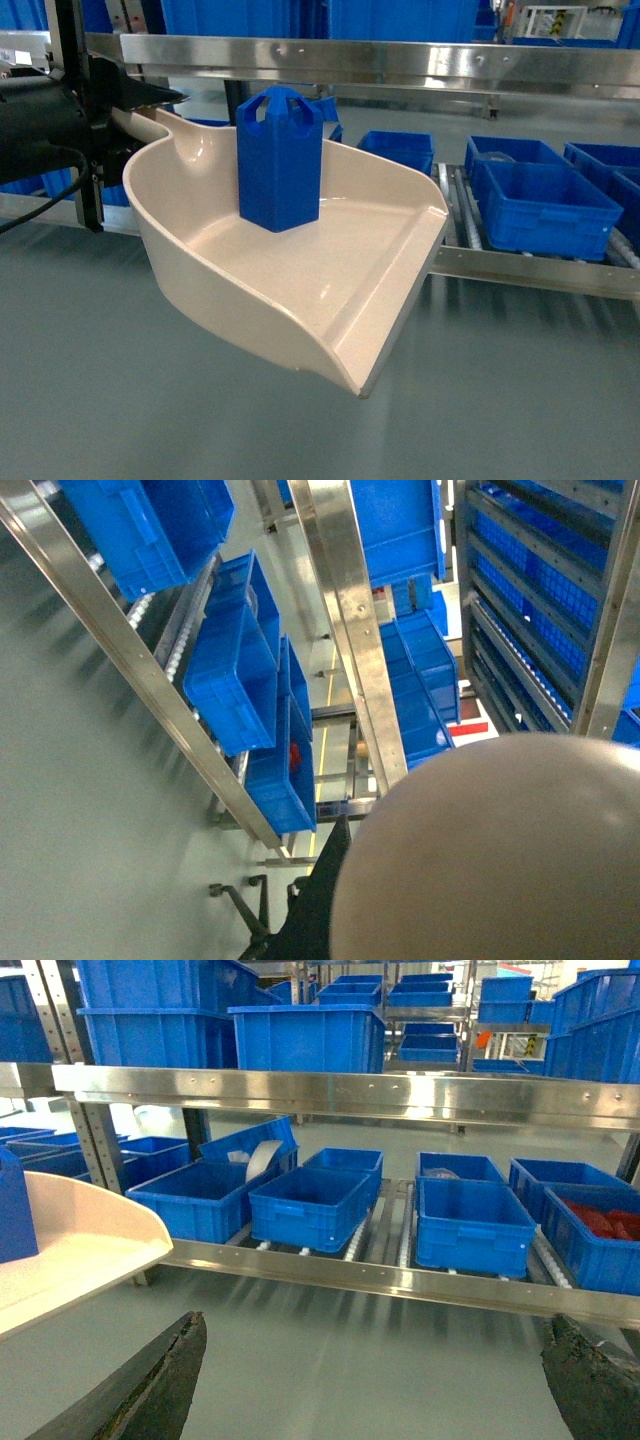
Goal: Place part in tray to right shelf
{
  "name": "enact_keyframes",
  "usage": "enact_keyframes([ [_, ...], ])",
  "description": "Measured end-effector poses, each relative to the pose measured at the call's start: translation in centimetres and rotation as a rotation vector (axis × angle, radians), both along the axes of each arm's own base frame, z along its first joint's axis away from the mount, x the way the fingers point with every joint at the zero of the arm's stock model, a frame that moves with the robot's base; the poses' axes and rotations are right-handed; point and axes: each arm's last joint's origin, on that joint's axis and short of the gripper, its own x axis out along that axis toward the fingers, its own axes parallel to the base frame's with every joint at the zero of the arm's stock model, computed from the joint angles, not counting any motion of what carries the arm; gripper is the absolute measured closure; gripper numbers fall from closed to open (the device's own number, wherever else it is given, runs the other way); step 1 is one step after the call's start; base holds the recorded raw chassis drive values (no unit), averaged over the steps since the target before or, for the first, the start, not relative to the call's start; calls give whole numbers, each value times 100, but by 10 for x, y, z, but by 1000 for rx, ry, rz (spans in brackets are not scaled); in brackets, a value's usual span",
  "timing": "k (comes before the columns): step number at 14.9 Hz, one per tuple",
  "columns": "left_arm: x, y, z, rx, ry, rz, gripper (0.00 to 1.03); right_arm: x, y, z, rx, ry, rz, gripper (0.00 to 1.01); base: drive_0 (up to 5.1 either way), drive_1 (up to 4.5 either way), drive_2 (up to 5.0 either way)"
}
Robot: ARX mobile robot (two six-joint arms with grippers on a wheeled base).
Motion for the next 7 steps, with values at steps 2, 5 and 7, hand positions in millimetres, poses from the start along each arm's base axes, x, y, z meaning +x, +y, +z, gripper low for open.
enact_keyframes([
  [2,0,0,0,0,-1,1,91,0,0,0,0,0,0,3,-149,-149,-149],
  [5,0,0,0,0,-1,2,91,0,0,0,0,0,0,3,-149,-149,-149],
  [7,0,0,0,0,0,1,91,0,0,0,0,0,0,3,-137,-137,-137],
])
